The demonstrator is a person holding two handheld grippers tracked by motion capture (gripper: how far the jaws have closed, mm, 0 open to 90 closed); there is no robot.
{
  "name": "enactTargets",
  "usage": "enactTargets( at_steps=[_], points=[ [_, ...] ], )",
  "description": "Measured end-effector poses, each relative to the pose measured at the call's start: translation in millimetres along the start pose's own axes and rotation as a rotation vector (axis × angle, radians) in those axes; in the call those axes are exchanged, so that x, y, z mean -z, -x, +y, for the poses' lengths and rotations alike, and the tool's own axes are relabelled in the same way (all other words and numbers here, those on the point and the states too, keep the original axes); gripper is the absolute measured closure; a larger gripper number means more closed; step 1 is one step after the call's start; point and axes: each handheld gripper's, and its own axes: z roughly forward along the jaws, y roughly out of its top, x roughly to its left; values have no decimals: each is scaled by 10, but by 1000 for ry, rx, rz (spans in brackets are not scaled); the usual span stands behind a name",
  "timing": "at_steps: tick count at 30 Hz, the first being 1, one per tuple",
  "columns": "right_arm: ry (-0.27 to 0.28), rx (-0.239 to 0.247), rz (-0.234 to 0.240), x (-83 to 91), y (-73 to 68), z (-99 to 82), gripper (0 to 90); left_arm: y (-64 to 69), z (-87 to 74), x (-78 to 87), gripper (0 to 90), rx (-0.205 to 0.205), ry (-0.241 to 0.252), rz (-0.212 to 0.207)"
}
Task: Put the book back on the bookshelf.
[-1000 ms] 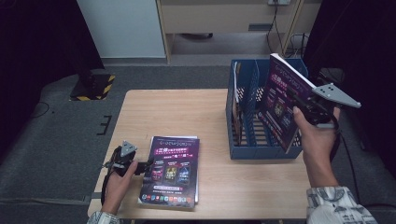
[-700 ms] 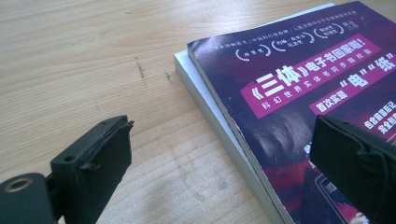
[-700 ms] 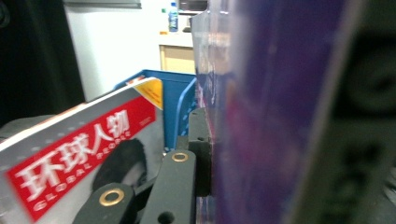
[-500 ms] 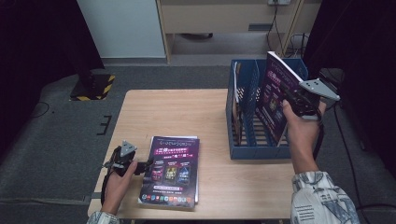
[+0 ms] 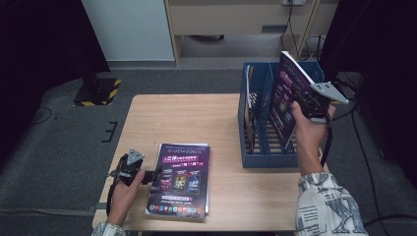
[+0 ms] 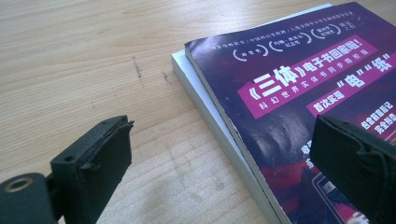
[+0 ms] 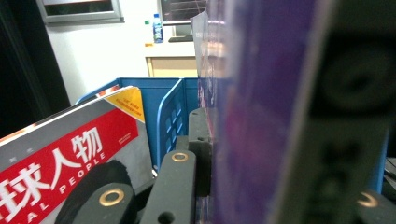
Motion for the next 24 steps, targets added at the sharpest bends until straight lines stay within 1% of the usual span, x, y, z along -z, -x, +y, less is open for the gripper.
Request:
enactTargets(
  at_steps=[5,6,8,12,16,20,24],
  points=[
    [15,-19,-10,-45,7,-55,828,-3,0,0,50,2,2,-1],
    [14,-19,-10,-58,6,-65,828,-5,0,-1,50,2,1,0],
    [11,0,-15,-73,-8,-88,828,-4,0,0,50,4,3,0],
    [4,6,-18,-98,-37,-141,828,-4,0,0,50,2,2,-1],
    [-2,-4,-19,-120,-43,-193,828,-2,2,1,50,4,5,-1],
    [-6,-2,-23,-147,-40,-230,828,-2,2,0,50,4,4,-2],
    [-1,-8,-27,-162,-34,-264,828,-1,2,1,50,2,3,-2]
  ],
)
